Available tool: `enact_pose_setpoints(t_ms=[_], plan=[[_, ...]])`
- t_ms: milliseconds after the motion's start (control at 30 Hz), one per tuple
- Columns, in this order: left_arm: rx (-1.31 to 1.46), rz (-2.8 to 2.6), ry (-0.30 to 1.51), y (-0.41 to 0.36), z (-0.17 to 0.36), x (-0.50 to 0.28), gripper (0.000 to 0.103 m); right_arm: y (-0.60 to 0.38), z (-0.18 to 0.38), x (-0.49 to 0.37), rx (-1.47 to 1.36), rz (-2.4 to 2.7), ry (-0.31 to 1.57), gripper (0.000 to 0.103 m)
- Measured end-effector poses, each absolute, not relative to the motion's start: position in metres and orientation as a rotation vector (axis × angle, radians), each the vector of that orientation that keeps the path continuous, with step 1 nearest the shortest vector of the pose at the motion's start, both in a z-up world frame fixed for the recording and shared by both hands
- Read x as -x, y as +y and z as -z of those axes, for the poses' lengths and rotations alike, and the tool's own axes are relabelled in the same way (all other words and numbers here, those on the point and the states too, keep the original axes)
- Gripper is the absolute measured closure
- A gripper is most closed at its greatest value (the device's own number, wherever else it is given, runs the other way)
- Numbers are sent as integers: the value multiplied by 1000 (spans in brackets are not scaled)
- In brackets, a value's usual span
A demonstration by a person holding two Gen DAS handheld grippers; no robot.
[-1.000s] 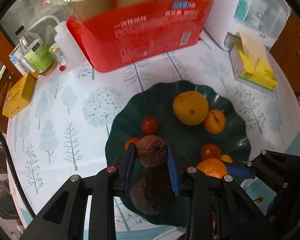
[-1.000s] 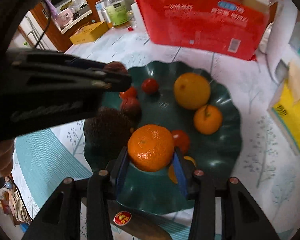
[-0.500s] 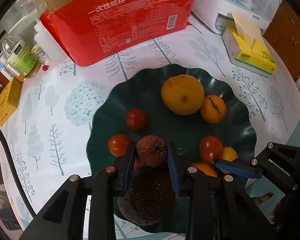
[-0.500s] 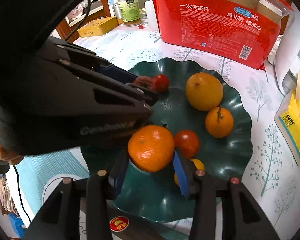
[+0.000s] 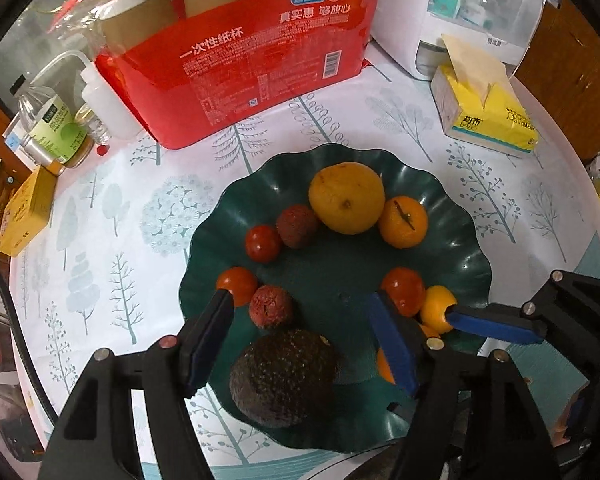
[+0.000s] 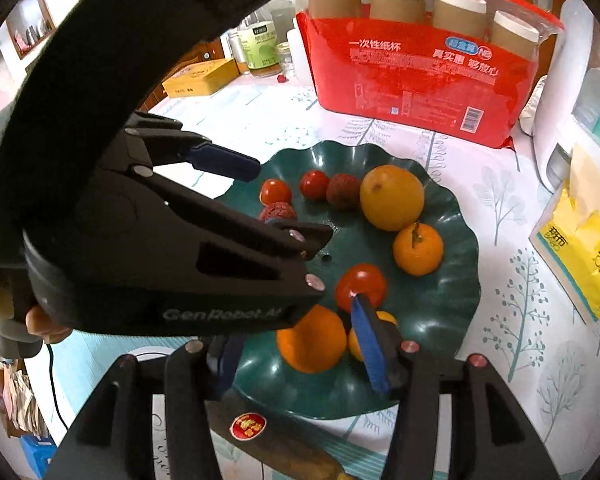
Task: Organize fruits
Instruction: 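Move the right tool back to the dark banana on the placemat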
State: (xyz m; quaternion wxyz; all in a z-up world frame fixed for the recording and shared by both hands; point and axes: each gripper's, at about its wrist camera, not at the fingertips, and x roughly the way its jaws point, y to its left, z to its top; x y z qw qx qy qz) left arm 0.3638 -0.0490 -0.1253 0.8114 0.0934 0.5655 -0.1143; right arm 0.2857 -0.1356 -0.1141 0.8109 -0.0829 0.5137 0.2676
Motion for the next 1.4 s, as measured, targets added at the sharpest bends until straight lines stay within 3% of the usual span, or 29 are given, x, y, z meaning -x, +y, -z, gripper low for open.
enact_pose_setpoints(t_ms=[467,600,900,1400], plan=[[-193,207,1187,-34,89,-325,34,-148,86,-266,149,-532,1063,50],[-191,202,1149,-31,65,-308,24,-152,67,-257,134,-510,1034,50],[-181,241,1071,-20,16,-267,21,-158,21,-225,99,-450,990,50],[-221,340,982,10,0,-210,18,-151,8,-186,-54,-241,1055,50]])
